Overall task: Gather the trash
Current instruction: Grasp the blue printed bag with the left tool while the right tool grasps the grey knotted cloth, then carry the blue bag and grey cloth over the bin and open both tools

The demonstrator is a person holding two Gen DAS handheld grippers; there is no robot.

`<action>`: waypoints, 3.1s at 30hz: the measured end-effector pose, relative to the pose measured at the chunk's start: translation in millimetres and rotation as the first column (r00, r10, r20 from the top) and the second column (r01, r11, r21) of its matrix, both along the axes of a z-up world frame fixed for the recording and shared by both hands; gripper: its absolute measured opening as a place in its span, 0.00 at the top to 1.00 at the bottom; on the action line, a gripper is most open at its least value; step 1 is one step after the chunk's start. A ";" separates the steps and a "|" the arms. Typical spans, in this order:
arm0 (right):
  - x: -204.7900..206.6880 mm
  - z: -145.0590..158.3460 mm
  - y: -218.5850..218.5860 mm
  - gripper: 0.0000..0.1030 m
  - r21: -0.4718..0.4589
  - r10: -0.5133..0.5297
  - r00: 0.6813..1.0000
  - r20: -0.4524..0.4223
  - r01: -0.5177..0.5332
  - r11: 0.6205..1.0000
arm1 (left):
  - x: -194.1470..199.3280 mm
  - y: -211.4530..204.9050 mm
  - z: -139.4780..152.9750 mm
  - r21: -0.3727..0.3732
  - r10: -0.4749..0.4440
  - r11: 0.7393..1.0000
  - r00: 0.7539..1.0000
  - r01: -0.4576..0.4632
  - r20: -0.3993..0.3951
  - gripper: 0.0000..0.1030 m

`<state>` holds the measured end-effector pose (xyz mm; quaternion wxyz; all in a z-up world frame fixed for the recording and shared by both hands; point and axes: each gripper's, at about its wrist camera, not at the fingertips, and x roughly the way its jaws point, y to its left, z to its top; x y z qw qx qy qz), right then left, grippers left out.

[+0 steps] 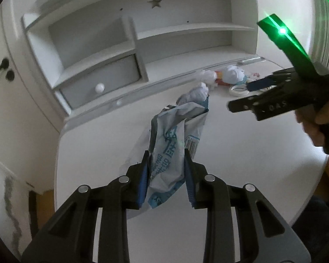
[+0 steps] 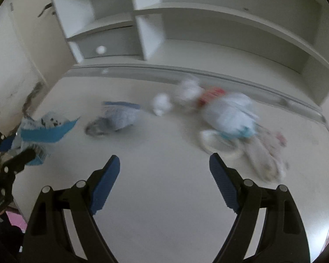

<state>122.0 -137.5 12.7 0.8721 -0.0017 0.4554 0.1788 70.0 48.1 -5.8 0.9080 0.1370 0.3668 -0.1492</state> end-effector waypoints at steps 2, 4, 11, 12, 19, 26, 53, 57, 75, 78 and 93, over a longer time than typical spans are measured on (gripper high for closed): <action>3.2 3.7 21.2 0.22 0.013 0.055 0.998 0.005 -0.055 0.998 | -3.6 14.5 -2.3 -0.037 0.012 0.999 1.000 -0.013 -0.027 0.72; 9.1 4.7 36.8 0.22 0.022 0.077 0.997 0.000 -0.077 0.997 | -8.0 27.8 -4.0 -0.074 0.024 0.997 0.998 -0.028 -0.053 0.72; 53.5 -8.4 60.8 0.22 0.117 0.001 0.993 -0.118 0.013 0.993 | -25.4 57.5 -6.2 -0.103 0.085 0.990 0.994 -0.092 -0.065 0.72; 59.3 -12.3 62.3 0.22 0.111 -0.026 0.990 -0.137 0.042 0.993 | -25.7 60.0 -6.1 -0.105 0.092 0.990 0.994 -0.098 -0.064 0.72; 57.9 -15.4 67.2 0.70 0.082 -0.081 0.988 -0.134 0.093 0.992 | -26.7 72.2 -4.9 -0.146 0.165 0.974 0.983 -0.175 -0.076 0.72; 2.7 8.1 32.5 0.71 0.117 -0.065 0.997 -0.050 0.070 0.991 | -21.6 56.4 -0.2 -0.178 0.155 0.970 0.985 -0.167 -0.081 0.72; -298.8 -61.7 -394.9 0.71 0.135 -0.813 0.579 -0.055 0.812 0.569 | -86.8 -345.8 -14.4 -0.269 -0.587 0.790 0.806 0.551 -0.071 0.72; -340.0 -91.1 -436.4 0.71 0.115 -0.870 0.481 -0.106 0.875 0.470 | -135.7 -422.3 -27.1 -0.220 -0.705 0.698 0.708 0.681 -0.044 0.72; -427.3 -283.4 -522.8 0.71 0.091 -0.885 0.247 -0.394 0.969 0.230 | -178.1 -598.6 -180.5 -0.200 -0.808 0.587 0.548 0.785 -0.217 0.73; -426.9 -320.2 -522.0 0.71 0.103 -0.865 0.238 -0.441 0.971 0.215 | -166.9 -615.5 -219.4 -0.180 -0.767 0.632 0.574 0.754 -0.287 0.73; -428.1 -342.0 -529.2 0.66 0.132 -0.861 0.223 -0.457 0.974 0.182 | -148.6 -635.9 -268.5 -0.160 -0.712 0.682 0.598 0.714 -0.368 0.61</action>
